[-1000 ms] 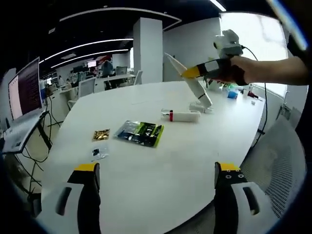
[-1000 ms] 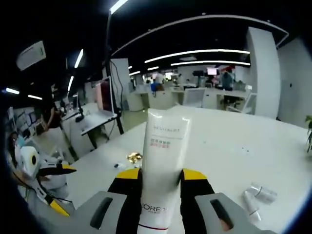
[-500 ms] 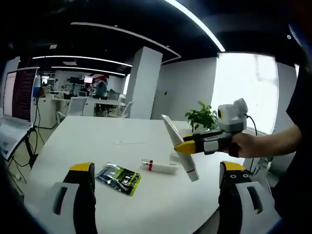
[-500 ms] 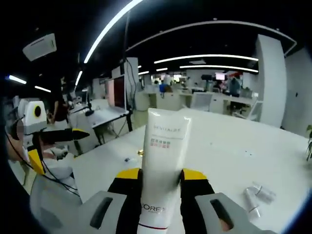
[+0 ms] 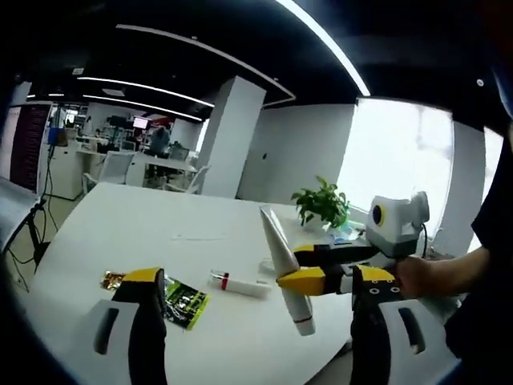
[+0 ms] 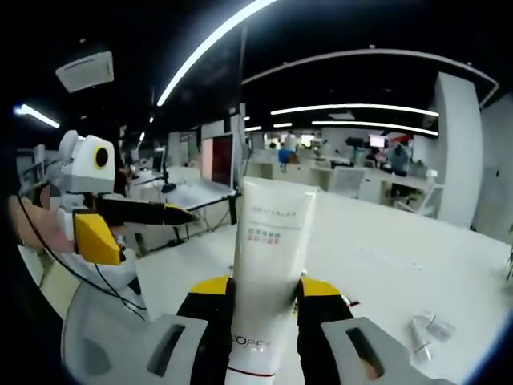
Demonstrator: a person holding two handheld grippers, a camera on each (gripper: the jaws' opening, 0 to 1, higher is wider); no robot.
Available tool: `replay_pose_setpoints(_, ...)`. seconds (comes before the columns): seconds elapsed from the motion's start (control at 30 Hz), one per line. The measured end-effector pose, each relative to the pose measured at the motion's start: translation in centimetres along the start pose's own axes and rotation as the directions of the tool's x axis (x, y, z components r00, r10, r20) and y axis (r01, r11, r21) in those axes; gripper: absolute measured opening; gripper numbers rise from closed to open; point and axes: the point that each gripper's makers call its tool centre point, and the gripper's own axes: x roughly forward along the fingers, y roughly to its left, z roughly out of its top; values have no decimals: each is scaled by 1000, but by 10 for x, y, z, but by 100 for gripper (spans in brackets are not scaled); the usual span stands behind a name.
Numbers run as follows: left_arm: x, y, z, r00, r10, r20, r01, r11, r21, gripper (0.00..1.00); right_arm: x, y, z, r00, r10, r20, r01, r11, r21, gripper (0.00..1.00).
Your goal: Arrange the skincare products in the storage area until every visible bottle or jar stands upright without overlapping.
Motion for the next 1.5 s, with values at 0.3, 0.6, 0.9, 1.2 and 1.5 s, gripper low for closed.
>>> replay_pose_setpoints(0.3,4,-16,2,999,-38,-4,38,999,19,65,-9,31,7,999,43,17,-42,997,-60,23)
replay_pose_setpoints(0.6,5,-23,4,999,-36,4,36,999,23,47,-18,51,13,997,72,42,-69,994,-80,23)
replay_pose_setpoints(0.9,15,-35,-9,998,-52,-25,52,999,-5,36,-21,60,14,997,76,30,-70,983,-168,23)
replay_pose_setpoints(1.2,13,-33,-7,999,-40,11,41,998,-56,18,-22,62,15,996,84,28,-78,981,-178,23)
replay_pose_setpoints(1.5,21,-47,3,996,-89,18,90,995,-32,11,-27,54,22,997,64,39,-58,991,-124,24)
